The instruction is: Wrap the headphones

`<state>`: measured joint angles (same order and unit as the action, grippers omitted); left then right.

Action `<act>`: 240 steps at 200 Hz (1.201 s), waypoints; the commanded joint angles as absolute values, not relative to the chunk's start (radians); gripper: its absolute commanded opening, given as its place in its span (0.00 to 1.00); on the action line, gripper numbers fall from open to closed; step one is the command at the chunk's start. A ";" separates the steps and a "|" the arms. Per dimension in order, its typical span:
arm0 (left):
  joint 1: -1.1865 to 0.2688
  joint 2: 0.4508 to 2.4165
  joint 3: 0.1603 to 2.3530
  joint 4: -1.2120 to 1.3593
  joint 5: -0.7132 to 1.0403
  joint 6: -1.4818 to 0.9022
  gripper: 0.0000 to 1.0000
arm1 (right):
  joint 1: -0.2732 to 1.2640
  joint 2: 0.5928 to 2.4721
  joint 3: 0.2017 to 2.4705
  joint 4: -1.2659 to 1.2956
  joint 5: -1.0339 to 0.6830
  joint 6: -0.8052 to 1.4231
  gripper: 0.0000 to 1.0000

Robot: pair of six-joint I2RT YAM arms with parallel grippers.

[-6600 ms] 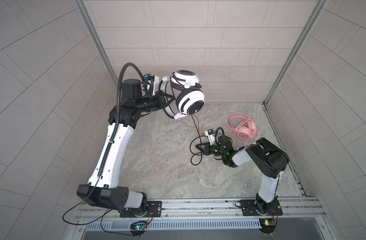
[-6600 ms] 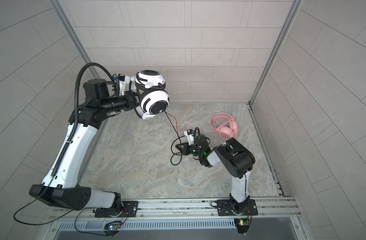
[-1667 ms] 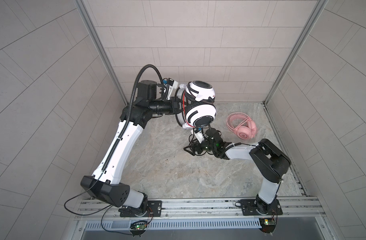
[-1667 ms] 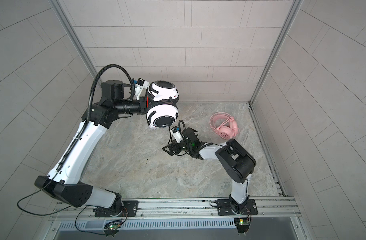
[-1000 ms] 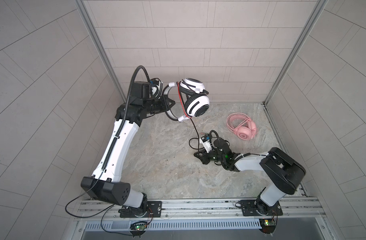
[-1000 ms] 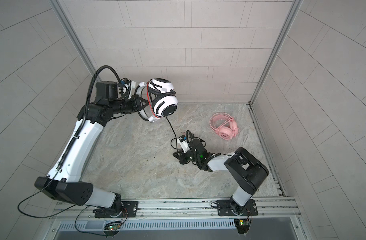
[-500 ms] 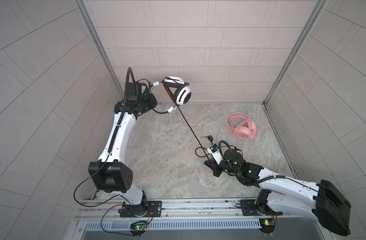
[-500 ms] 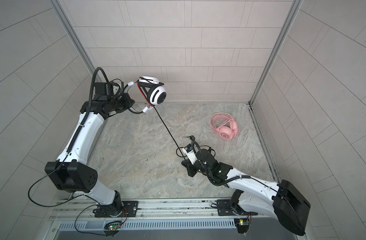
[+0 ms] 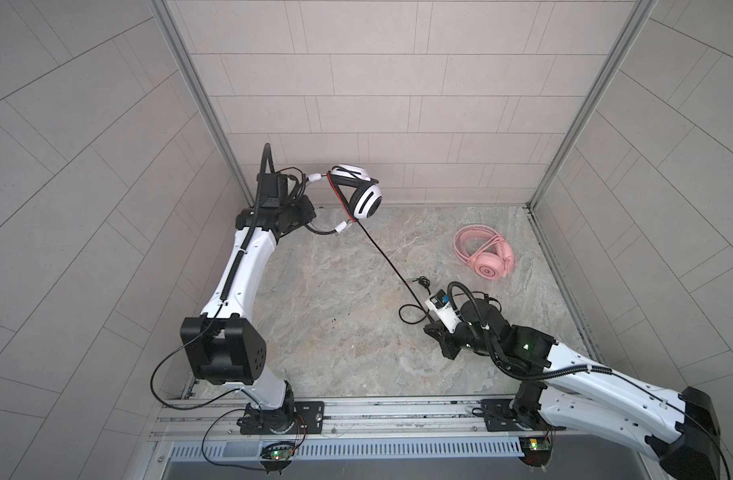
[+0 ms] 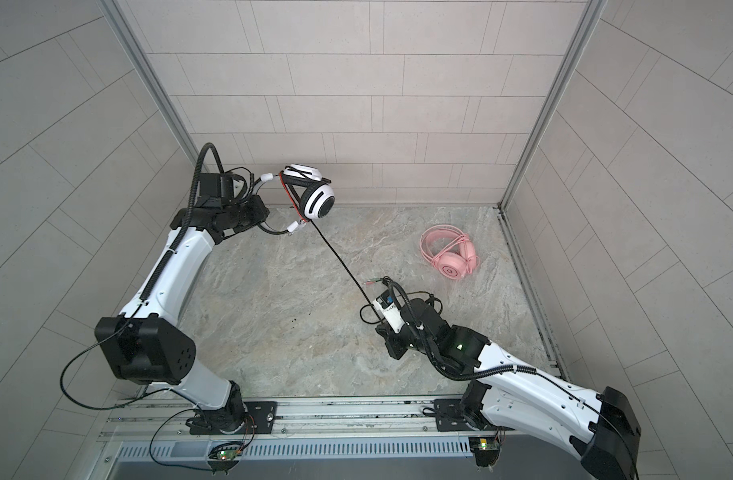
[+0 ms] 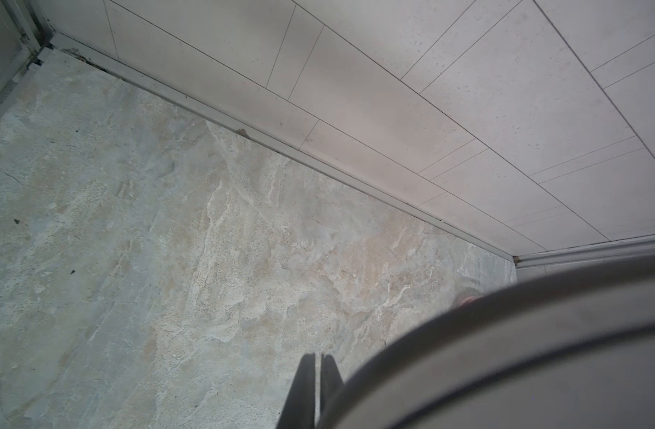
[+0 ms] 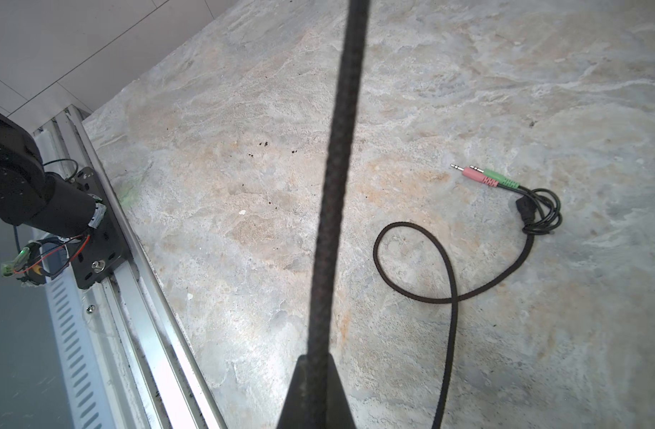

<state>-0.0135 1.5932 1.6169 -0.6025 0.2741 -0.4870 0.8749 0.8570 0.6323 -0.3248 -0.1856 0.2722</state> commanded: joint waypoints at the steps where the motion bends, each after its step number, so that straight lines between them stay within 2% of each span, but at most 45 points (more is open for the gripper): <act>1: -0.019 1.577 1.623 -0.578 0.215 -0.463 0.00 | 0.881 0.848 0.723 -0.397 -0.166 0.241 0.00; 69: -0.181 1.600 1.663 -0.729 -0.082 -0.238 0.00 | 0.883 0.982 1.061 -0.480 -0.178 0.128 0.00; 101: -0.260 1.624 1.644 -0.808 -0.151 -0.150 0.00 | 0.881 1.058 1.219 -0.528 -0.129 0.031 0.00; 131: -0.314 1.626 1.611 -0.875 -0.162 -0.077 0.00 | 0.871 1.102 1.350 -0.557 -0.021 -0.055 0.00; 151: -0.373 1.612 1.583 -0.897 -0.163 -0.036 0.00 | 0.827 1.133 1.412 -0.549 -0.008 -0.072 0.00; 191: -0.509 1.585 1.538 -0.904 -0.118 -0.006 0.00 | 0.683 1.219 1.472 -0.499 -0.130 -0.020 0.00; 240: -0.550 1.504 1.475 -0.889 0.079 -0.015 0.00 | 0.504 1.320 1.428 -0.461 -0.239 0.049 0.00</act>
<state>-0.5564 1.5997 1.4940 -0.9047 -0.0452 -0.0074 0.5732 1.2926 1.4506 -0.4938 -0.1635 0.0097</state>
